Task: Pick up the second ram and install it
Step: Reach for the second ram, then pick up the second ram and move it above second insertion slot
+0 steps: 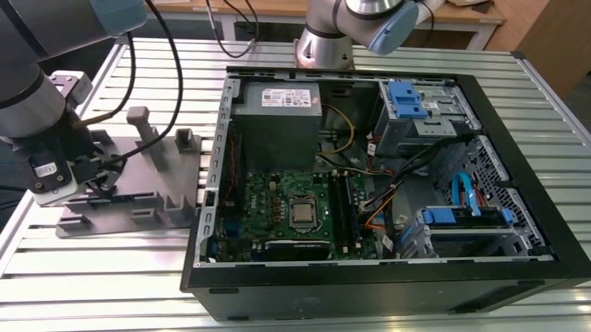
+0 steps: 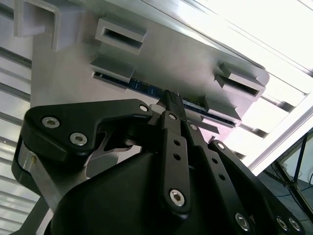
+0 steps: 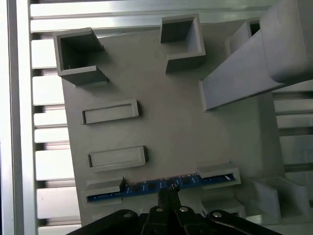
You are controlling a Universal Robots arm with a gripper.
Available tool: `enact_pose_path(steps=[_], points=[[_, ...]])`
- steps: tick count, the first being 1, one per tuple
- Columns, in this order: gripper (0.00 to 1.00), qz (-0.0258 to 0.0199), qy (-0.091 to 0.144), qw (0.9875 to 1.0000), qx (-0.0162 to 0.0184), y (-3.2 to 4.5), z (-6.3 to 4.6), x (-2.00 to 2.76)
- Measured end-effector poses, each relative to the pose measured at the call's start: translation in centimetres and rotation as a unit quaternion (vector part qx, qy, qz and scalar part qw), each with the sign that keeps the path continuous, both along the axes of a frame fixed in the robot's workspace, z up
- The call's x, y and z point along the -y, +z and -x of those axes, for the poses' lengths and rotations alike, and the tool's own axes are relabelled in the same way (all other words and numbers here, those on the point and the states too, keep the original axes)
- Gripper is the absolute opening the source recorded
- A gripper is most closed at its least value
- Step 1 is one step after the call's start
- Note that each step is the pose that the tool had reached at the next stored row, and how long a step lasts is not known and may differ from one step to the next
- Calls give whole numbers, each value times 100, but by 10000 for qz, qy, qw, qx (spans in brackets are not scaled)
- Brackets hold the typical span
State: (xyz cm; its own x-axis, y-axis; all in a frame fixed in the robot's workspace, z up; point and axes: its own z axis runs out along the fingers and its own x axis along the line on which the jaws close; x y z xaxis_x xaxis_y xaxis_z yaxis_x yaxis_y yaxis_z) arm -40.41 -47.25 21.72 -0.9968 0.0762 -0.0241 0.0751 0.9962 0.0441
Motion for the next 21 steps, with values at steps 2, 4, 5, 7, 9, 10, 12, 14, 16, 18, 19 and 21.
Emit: enact_pose_path(steps=[2, 4, 5, 7, 9, 10, 12, 14, 16, 18, 19, 21], points=[[7, 0, 0, 10000, -1, 0, 0, 0], [7, 0, 0, 10000, 0, -3, 0, 0], [7, 0, 0, 10000, 0, -3, 0, 0], [7, 0, 0, 10000, 0, -3, 0, 0], [7, 0, 0, 10000, 0, -4, 0, 0], [7, 0, 0, 10000, 0, -4, 0, 0], [7, 0, 0, 10000, 0, -5, 0, 0], [7, 0, 1, 10000, 0, -4, 0, 0], [7, 0, 19, 10000, 0, -5, 0, 0], [7, 0, 64, 10000, 0, -5, 0, 0], [7, 0, 95, 10000, 0, -4, 0, 0], [7, 0, 188, 9998, 0, -4, 0, 0]])
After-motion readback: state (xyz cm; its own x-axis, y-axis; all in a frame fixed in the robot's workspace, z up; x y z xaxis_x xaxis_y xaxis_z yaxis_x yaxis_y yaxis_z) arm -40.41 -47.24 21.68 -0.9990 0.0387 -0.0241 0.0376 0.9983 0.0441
